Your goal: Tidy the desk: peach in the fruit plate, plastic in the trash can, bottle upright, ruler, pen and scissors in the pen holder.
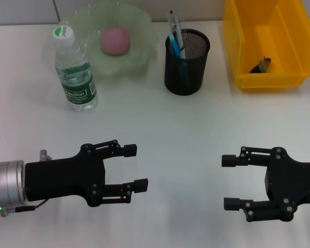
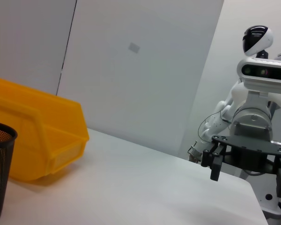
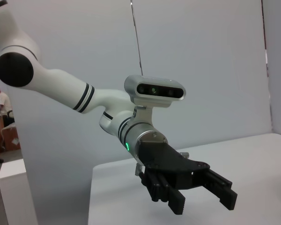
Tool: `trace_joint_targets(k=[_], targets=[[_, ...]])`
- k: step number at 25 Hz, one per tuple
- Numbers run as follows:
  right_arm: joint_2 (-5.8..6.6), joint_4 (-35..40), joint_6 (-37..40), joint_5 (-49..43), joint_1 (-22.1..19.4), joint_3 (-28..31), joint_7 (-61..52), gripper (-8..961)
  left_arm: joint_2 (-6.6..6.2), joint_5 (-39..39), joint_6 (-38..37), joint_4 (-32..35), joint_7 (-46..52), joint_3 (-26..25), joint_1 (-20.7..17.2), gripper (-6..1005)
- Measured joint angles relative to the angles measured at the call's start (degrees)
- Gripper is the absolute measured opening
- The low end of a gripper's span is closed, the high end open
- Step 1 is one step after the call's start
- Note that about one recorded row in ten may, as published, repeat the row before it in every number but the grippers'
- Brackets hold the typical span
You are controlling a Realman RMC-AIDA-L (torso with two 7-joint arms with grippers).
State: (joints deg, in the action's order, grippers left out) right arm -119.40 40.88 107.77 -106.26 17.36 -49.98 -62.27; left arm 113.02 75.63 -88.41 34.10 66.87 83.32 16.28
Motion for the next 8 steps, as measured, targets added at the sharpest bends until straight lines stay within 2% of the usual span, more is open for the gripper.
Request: trace_joint_targets(k=[8], targets=[[-0.02,-0.7,-0.7,0.0,0.2,0.0,0.0,754,0.17,0.1,-0.1,0.1,-0.1,0.0,-0.1,813]])
